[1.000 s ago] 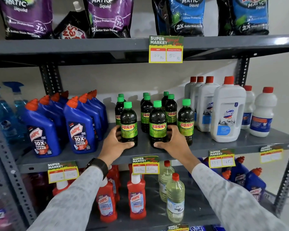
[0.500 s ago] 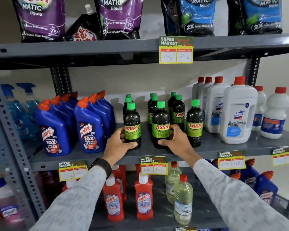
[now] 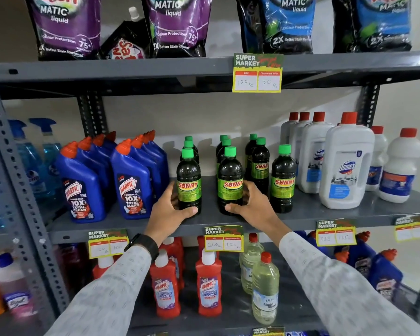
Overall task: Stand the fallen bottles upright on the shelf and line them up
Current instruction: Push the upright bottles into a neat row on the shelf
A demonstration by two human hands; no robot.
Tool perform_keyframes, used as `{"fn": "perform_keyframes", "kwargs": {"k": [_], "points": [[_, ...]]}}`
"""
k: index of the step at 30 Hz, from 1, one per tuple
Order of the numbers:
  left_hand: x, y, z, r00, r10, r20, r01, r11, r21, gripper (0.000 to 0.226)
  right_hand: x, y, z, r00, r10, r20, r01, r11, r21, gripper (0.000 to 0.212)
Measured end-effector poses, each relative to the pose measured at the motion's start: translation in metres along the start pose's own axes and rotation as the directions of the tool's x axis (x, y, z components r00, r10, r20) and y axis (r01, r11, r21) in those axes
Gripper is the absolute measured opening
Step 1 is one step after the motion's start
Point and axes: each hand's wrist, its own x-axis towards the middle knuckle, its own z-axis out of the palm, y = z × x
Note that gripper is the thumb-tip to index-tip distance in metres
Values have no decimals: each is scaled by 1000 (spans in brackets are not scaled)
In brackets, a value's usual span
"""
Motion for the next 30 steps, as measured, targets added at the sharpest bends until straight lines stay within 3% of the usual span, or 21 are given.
{"fn": "perform_keyframes", "kwargs": {"k": [2,5,6,8,11,12,14,16,19,22,30], "points": [[-13,4,2,985,62,-163,-55,997,46,96,-9,0,-6,999,-22,-27,23,1000,17,94],[-38,15,15,845,293,-447,-254,956,146,49,-27,0,-28,975,-106,-196,110,994,7,64],[-45,23,23,817,349,-459,-308,937,165,37,-33,1,-36,948,-139,-288,143,990,-7,51],[-51,35,42,845,379,-377,-340,925,167,29,-42,8,-53,858,-187,-478,191,981,-41,32],[-44,44,73,957,236,-169,-222,970,96,59,-44,26,-72,736,-175,-654,197,980,-41,32],[-39,45,81,977,177,-116,-170,983,72,74,-42,33,-78,738,-146,-659,174,985,-24,38],[-30,44,93,993,96,-61,-93,994,52,91,-34,47,-87,820,-57,-570,68,998,-2,61],[-20,43,98,998,41,-43,-40,999,30,97,-27,56,-95,907,17,-421,-17,1000,3,85],[-12,44,100,1000,-6,-10,5,999,-42,100,-18,63,-102,961,70,-269,-77,997,-16,100],[-11,45,101,1000,-10,6,10,994,-105,96,-13,65,-104,973,115,-200,-113,993,18,98],[-13,43,106,999,36,-39,-41,993,-114,85,-5,64,-105,971,80,-225,-92,995,-40,74]]}}
